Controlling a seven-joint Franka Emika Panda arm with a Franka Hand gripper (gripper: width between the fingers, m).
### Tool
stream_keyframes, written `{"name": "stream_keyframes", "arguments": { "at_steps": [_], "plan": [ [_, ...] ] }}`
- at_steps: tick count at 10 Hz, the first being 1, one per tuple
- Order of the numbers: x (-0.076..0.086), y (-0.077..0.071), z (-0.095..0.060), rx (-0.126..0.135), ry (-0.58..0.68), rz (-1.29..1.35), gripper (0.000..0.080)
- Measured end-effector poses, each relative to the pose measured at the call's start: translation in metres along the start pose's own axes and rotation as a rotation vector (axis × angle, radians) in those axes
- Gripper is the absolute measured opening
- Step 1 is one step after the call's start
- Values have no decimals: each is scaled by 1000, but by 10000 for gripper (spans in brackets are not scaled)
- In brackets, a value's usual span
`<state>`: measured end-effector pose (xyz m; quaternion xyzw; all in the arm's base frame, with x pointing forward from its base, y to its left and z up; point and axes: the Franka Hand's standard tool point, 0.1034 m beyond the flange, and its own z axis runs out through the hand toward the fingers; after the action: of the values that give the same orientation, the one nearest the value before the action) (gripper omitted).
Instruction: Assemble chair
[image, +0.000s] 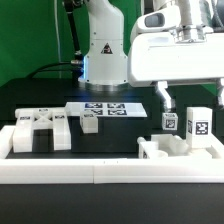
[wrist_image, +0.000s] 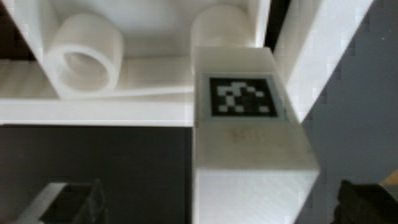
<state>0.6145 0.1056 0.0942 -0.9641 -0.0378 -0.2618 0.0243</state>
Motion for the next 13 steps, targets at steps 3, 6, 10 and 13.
{"name": "stream_keyframes", "arguments": {
  "at_steps": [3, 6, 10, 13],
  "plan": [
    [-6, -4, 4, 32, -170, 7, 649],
    [-3, -2, 4, 70, -412, 21, 649],
    [1, 0, 9, 71, -429, 24, 649],
    [1, -1, 10, 71, -423, 22, 521]
  ]
}}
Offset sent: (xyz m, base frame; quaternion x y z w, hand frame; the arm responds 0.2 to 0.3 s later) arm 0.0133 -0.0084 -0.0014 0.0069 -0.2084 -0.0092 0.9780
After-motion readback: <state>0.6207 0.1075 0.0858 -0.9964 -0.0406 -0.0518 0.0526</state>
